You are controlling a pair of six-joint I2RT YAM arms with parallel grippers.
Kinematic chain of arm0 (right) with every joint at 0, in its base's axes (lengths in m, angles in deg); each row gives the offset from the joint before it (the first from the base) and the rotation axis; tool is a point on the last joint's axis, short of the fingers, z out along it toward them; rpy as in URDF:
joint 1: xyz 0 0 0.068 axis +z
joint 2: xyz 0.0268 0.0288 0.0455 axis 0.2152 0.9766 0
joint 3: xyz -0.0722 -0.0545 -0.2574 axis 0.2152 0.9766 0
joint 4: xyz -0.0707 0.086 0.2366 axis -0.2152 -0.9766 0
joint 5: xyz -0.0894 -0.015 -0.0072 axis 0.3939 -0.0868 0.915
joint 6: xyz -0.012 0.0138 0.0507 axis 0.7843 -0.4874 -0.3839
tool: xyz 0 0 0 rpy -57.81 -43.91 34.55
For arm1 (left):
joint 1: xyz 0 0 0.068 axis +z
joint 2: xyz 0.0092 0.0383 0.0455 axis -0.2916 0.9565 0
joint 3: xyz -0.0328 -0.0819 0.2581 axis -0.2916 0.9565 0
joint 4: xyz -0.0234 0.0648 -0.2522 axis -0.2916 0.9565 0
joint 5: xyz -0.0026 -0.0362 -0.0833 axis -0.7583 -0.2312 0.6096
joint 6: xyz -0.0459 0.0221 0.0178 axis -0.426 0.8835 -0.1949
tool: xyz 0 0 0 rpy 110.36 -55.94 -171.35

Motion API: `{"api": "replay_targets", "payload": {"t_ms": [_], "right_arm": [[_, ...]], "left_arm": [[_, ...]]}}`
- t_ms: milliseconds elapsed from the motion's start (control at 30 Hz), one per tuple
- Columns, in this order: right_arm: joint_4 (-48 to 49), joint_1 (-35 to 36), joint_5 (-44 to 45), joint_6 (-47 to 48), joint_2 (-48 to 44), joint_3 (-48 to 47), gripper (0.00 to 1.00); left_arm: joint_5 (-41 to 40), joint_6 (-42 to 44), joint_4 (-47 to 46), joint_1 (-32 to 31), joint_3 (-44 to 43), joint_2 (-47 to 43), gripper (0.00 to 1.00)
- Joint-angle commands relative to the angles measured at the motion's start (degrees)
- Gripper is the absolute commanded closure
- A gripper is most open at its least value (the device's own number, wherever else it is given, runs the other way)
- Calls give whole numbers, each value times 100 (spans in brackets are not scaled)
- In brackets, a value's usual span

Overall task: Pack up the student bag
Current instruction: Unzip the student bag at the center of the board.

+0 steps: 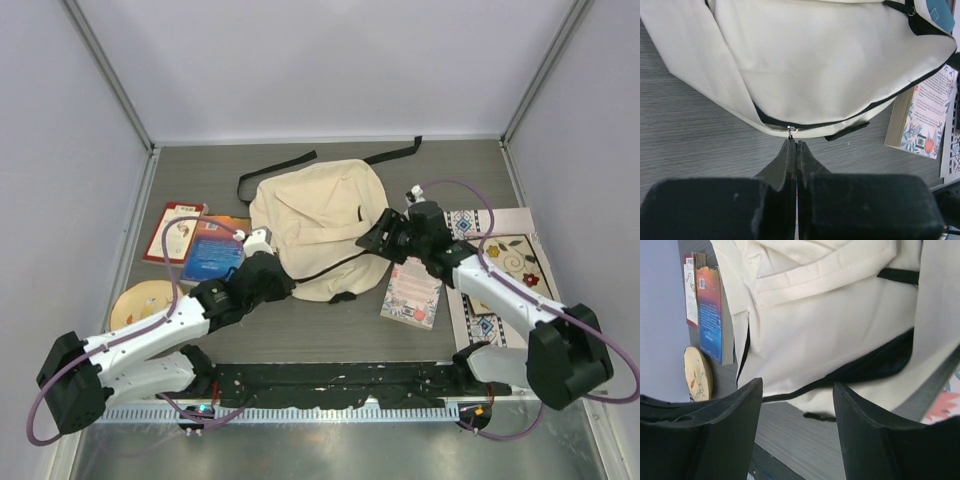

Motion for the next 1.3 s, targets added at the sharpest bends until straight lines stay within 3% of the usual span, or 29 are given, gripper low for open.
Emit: {"api": "replay_targets", "payload": {"t_ms": [0, 267, 567, 867, 1267], "right_arm": [[-320, -14, 295, -288, -858, 318, 36], [223, 284, -65, -2255, -2036, 1477, 34], [1768, 1989, 1200, -3970, -1036, 1567, 34], [2517, 2324, 1895, -4718, 45, 1401, 34], [2150, 2438, 2475, -4595, 265, 917, 34]], "left_arm": [[228, 26, -547, 10, -112, 222, 100], [281, 140, -635, 10, -270, 328, 100], [317, 114, -609, 10, -183, 144, 100], [255, 140, -547, 10, -112, -41, 100], [246, 219, -530, 10, -147, 20, 100]]}}
